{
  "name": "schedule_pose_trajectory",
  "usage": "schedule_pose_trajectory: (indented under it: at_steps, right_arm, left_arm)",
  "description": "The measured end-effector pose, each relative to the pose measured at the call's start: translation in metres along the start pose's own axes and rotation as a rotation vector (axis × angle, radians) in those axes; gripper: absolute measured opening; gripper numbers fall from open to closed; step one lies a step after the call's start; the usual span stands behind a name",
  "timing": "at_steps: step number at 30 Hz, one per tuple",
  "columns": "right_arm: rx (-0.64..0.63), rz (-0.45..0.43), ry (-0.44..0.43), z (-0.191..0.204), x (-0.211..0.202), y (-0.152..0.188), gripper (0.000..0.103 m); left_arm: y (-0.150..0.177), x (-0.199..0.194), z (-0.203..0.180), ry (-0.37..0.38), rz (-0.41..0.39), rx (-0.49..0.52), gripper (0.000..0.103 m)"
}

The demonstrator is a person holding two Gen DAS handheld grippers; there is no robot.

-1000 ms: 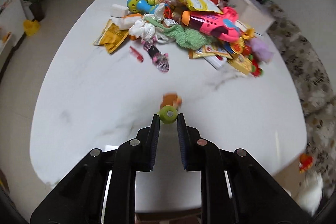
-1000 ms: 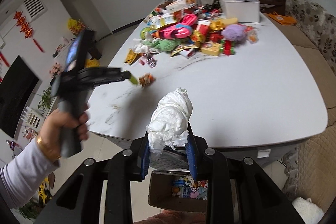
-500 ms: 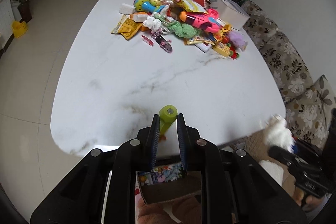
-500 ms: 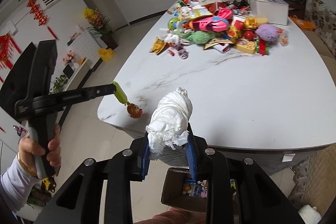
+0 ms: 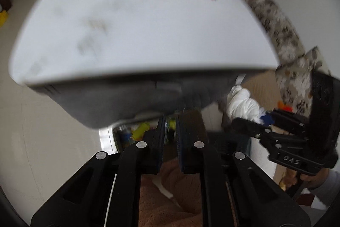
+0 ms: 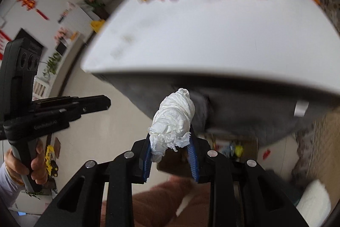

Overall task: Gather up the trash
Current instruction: 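Lower both tools over the cardboard box and release the tissue and bottle, then grasp the pink toy skateboard with the left tool while the right tool grasps white tissues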

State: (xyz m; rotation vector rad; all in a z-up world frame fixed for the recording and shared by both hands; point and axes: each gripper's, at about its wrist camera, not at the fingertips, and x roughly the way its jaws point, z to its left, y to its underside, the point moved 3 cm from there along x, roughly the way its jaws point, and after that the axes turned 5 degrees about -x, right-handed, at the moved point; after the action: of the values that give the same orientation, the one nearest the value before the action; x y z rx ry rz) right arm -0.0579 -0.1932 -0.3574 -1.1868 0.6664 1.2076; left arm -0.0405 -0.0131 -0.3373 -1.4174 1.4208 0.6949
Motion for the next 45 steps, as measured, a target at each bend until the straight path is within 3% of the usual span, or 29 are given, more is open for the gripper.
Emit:
schedule_pose_trajectory:
  at_steps: [1,2,3,4,5,6,7,9,14,16,21,24,29,32,34,36,39,45]
  right_arm:
    - [0.014,0.02,-0.006,-0.006,0.013,0.007,0.036]
    - [0.03,0.047,-0.002,-0.016,0.033,0.015,0.05]
    - [0.042,0.092,0.052,-0.029,0.061,0.028,0.077]
    - [0.046,0.117,0.093,-0.037,0.075,0.035,0.079]
    - [0.045,0.157,0.121,-0.047,0.097,0.046,0.076]
    - [0.04,0.206,0.152,-0.056,0.118,0.058,0.072]
    - [0.044,0.251,0.183,-0.065,0.135,0.067,0.071]
    - [0.089,0.305,0.189,-0.081,0.158,0.083,0.07]
    - [0.143,0.352,0.213,-0.1,0.17,0.104,0.074]
    - [0.14,0.361,0.22,-0.104,0.169,0.106,0.075]
    - [0.143,0.354,0.223,-0.109,0.155,0.095,0.076]
    - [0.149,0.322,0.213,-0.104,0.132,0.083,0.079]
    - [0.151,0.238,0.178,-0.09,0.082,0.06,0.083]
    - [0.156,0.178,0.169,-0.084,0.051,0.05,0.086]
    - [0.175,0.139,0.151,-0.081,0.033,0.046,0.086]
    - [0.203,0.108,0.134,-0.08,0.02,0.044,0.086]
    - [0.242,0.069,0.117,-0.079,0.005,0.042,0.087]
    - [0.313,0.005,0.119,-0.074,-0.012,0.045,0.087]
  left_arm:
    - [0.007,0.025,0.005,-0.009,0.041,-0.01,0.011]
    - [0.015,0.052,0.012,-0.011,0.093,-0.026,0.011]
    - [0.025,0.085,0.023,-0.041,0.145,-0.058,0.011]
    - [0.036,0.115,0.035,-0.099,0.169,-0.082,0.013]
    - [0.044,0.135,0.043,-0.132,0.198,-0.094,0.031]
    - [0.054,0.161,0.053,-0.192,0.246,-0.107,0.055]
    - [0.063,0.183,0.063,-0.24,0.279,-0.12,0.059]
    - [0.075,0.21,0.074,-0.297,0.326,-0.134,0.061]
    - [0.09,0.237,0.088,-0.344,0.399,-0.16,0.065]
    - [0.091,0.235,0.085,-0.352,0.393,-0.158,0.072]
    - [0.081,0.212,0.081,-0.341,0.363,-0.145,0.073]
    - [0.069,0.177,0.068,-0.312,0.306,-0.145,0.073]
    - [0.031,0.08,0.039,-0.231,0.118,-0.141,0.073]
    - [-0.007,0.016,0.025,-0.199,-0.053,-0.122,0.089]
    - [-0.046,-0.02,0.028,-0.218,-0.181,-0.125,0.09]
    - [-0.084,-0.033,0.039,-0.207,-0.239,-0.168,0.091]
    - [-0.144,-0.03,0.053,-0.187,-0.253,-0.262,0.091]
    - [-0.261,0.019,0.032,-0.32,-0.246,-0.252,0.091]
